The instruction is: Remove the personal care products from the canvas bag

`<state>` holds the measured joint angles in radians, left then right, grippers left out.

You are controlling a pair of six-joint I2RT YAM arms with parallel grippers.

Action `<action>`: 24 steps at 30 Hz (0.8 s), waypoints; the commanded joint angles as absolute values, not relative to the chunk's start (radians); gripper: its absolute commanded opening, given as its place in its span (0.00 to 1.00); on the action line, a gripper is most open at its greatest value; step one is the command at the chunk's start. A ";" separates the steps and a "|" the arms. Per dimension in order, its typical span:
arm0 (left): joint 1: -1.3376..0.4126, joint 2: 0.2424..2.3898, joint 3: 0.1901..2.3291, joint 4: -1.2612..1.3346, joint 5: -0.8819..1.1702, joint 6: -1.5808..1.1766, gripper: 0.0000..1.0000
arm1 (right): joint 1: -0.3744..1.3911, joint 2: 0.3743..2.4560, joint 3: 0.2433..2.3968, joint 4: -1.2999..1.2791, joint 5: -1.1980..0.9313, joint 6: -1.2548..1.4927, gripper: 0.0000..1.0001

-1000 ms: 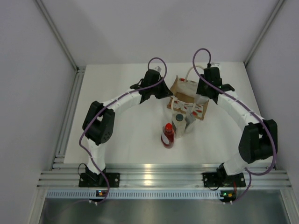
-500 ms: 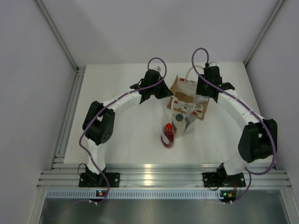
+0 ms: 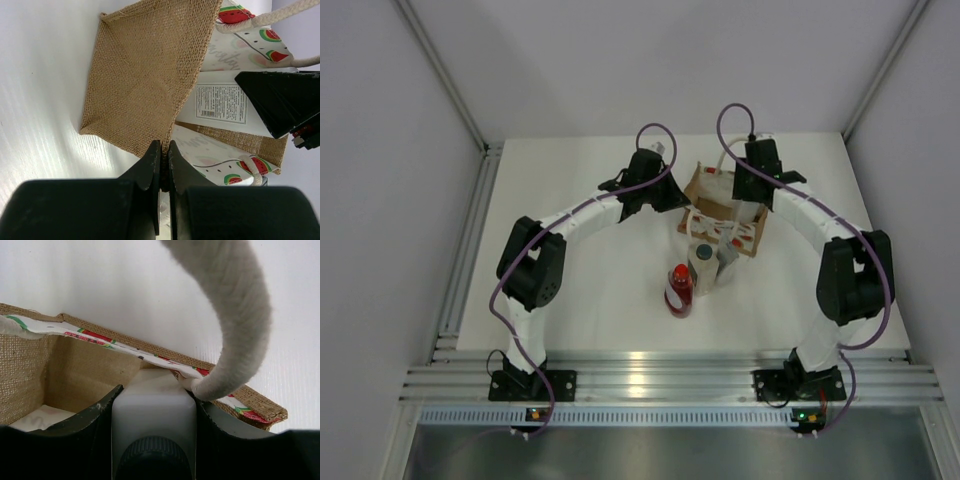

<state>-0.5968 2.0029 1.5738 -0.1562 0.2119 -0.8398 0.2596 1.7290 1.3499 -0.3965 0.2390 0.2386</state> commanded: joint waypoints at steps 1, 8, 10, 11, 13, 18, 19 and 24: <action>-0.591 1.960 1.606 -0.129 0.210 -0.847 0.00 | 0.264 1.784 1.359 -0.400 0.256 0.229 0.44; -0.589 1.965 1.606 -0.130 0.215 -0.844 0.00 | 0.268 1.749 1.325 -0.397 0.265 0.248 0.59; -0.589 1.967 1.609 -0.129 0.219 -0.845 0.00 | 0.270 1.737 1.313 -0.384 0.261 0.256 0.63; -0.589 1.968 1.609 -0.129 0.221 -0.845 0.00 | 0.273 1.727 1.305 -0.380 0.261 0.256 0.63; -0.591 1.970 1.611 -0.129 0.221 -0.845 0.00 | 0.273 1.724 1.304 -0.379 0.264 0.261 0.63; -0.591 1.967 1.609 -0.129 0.219 -0.842 0.00 | 0.276 1.710 1.290 -0.374 0.267 0.273 0.55; -0.591 1.968 1.608 -0.129 0.221 -0.844 0.00 | 0.279 1.710 1.286 -0.373 0.271 0.275 0.55; -0.589 1.970 1.609 -0.129 0.224 -0.845 0.00 | 0.281 1.718 1.272 -0.370 0.291 0.276 0.24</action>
